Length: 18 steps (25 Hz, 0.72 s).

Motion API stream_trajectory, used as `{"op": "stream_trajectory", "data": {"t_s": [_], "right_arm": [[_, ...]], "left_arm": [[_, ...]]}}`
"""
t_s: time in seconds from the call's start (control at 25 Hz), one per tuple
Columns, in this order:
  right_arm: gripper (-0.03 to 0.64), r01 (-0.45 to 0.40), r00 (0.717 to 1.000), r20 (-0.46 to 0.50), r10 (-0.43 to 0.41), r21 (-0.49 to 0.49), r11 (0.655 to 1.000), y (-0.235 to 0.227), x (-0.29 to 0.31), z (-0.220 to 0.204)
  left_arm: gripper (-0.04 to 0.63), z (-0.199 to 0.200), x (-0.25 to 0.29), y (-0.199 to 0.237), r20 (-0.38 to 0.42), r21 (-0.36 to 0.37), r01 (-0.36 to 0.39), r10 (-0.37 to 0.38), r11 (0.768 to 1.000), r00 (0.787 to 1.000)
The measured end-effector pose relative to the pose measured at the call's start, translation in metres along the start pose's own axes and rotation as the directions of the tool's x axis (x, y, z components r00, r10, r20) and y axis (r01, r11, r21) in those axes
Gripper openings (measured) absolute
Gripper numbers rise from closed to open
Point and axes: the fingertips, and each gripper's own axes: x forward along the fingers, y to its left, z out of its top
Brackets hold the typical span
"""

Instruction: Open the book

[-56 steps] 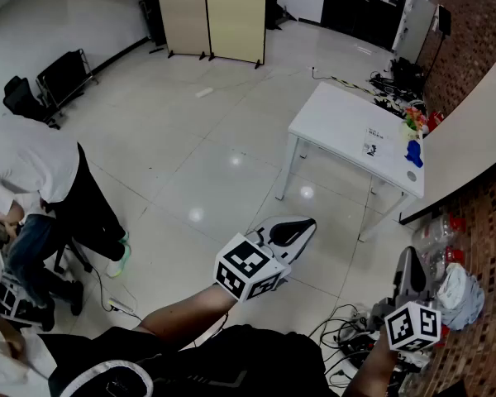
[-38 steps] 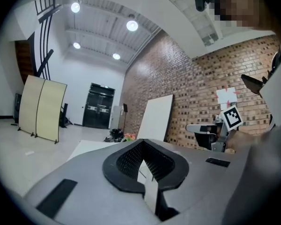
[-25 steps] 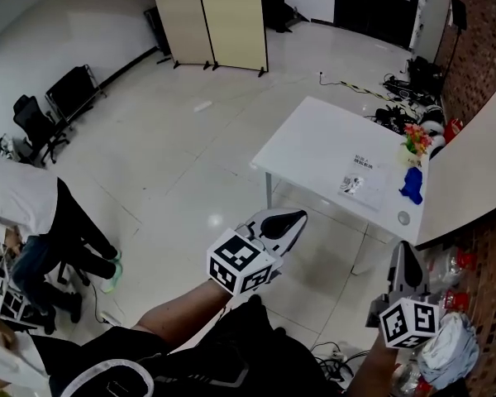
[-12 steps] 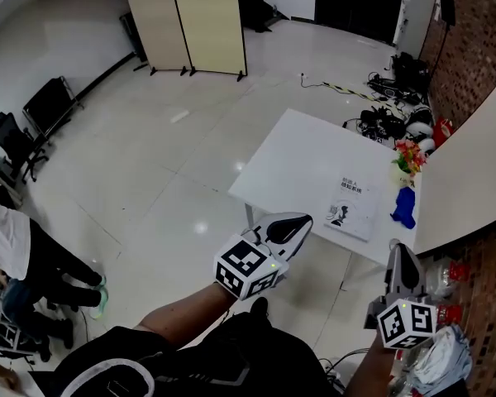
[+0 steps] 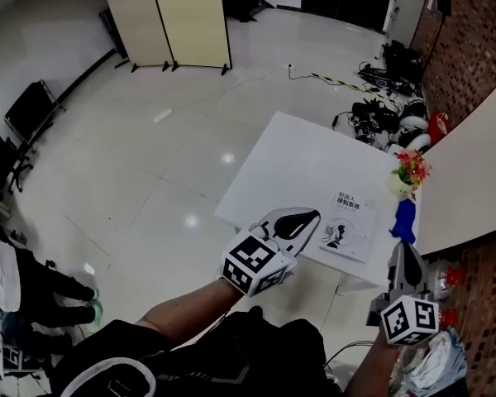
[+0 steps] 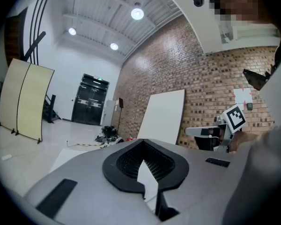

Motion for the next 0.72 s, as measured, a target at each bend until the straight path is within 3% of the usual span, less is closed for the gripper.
{"op": "stream_trajectory", "data": {"t_s": [0.24, 0.48, 0.52, 0.72], "right_arm": [[0.003, 0.006, 0.998, -0.055, -0.004, 0.028, 1.000, -0.046, 0.056, -0.013], [0.009, -0.019, 0.993, -0.113, 0.022, 0.032, 0.999, -0.101, 0.113, -0.031], [0.054, -0.028, 0.990, -0.135, 0.033, 0.039, 0.999, -0.109, 0.123, -0.038], [0.060, -0.052, 0.948, -0.305, 0.088, 0.123, 0.991, -0.139, 0.160, -0.113]], "left_arm": [[-0.005, -0.011, 0.061, 0.027, -0.052, -0.017, -0.002, 0.001, 1.000, 0.999], [-0.005, -0.027, 0.126, 0.055, -0.108, -0.031, -0.075, 0.072, 0.997, 0.992], [-0.005, -0.033, 0.137, 0.061, -0.126, -0.040, -0.093, 0.087, 0.995, 0.988], [-0.005, -0.078, 0.178, 0.077, -0.232, -0.087, -0.159, 0.135, 0.983, 0.963]]}}
